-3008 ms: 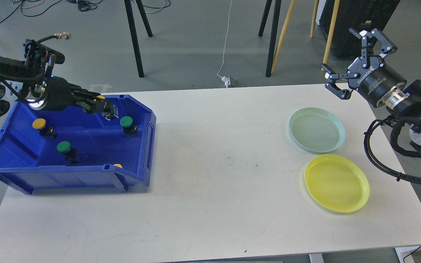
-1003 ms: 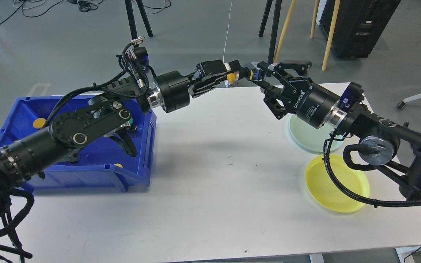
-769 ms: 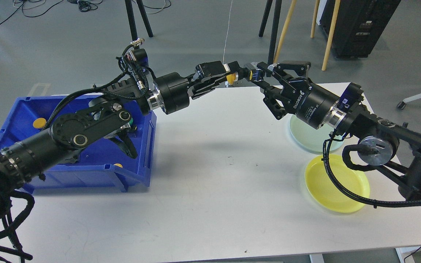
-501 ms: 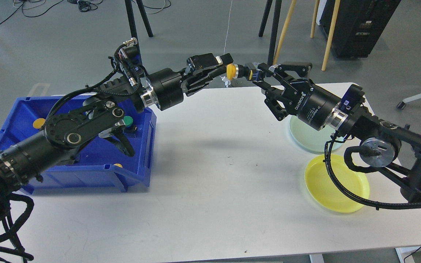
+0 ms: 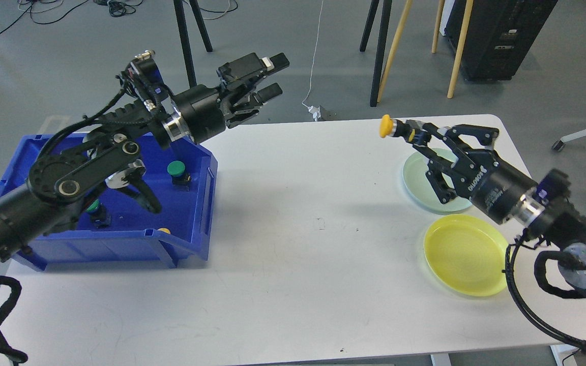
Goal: Pass button and place on color plate
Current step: 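Lower the button onto the yellow plate and open the right gripper, then lower the left gripper into the bin and grasp a green button, then lift the green button and extend the left gripper toward the right gripper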
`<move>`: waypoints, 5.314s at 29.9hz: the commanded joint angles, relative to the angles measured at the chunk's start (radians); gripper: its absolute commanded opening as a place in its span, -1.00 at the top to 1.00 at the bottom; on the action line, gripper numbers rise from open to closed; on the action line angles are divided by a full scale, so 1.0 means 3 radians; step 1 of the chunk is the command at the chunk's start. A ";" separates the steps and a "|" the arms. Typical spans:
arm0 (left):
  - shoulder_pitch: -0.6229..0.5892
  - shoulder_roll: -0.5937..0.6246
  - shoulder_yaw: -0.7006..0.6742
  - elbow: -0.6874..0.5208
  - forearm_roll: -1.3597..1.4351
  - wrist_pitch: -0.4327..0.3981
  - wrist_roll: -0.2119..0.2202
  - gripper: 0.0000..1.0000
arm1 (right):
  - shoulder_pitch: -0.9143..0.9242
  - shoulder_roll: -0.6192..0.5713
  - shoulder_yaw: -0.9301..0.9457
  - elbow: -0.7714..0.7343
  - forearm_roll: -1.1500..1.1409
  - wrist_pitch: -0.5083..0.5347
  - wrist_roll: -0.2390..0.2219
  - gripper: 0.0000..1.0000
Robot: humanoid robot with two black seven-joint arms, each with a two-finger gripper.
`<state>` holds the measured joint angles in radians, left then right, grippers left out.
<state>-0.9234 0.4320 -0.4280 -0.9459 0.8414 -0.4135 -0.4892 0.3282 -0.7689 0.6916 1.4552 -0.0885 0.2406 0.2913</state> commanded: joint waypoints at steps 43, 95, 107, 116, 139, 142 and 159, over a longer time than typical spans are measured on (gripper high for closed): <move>-0.0266 0.1035 0.1350 0.0995 0.3592 -0.0251 0.0002 -0.91 | -0.0440 0.0108 0.1182 0.0171 0.1144 -0.0521 -0.0270 -1.00; -0.0051 0.0667 0.1350 0.1430 0.3567 -0.0079 0.0002 0.38 | -0.0649 0.0103 0.1177 0.0181 0.1128 -0.0495 -0.0281 -1.00; -0.0260 0.0977 0.1283 0.0956 0.3317 -0.0094 0.0002 0.87 | -0.0654 0.0103 0.1182 0.0186 0.1128 -0.0500 -0.0276 -1.00; -0.0532 0.1730 0.0839 -0.0773 0.1830 -0.0251 0.0002 0.87 | -0.0598 -0.0019 0.1136 0.0212 0.0395 -0.0821 -0.0240 -1.00; -0.0148 -0.0433 0.0235 0.0044 0.0637 -0.0251 0.0002 0.85 | 0.1345 0.0538 -0.1145 0.0135 0.0111 -0.0654 0.0251 -1.00; -0.0148 -0.0438 0.0235 0.0049 0.0637 -0.0251 0.0002 0.85 | 0.1350 0.0671 -0.1145 0.0074 0.0111 -0.0659 0.0256 -1.00; -0.0148 -0.0448 0.0143 0.0152 0.0632 -0.0251 0.0002 0.85 | 0.1360 0.0901 -0.1140 -0.0065 0.0116 -0.0705 0.0256 -0.67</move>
<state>-0.9680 0.2961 -0.3849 -0.9027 1.0311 -0.4887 -0.4887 0.7362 -0.5010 0.3495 1.4387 -0.0538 0.0277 0.3682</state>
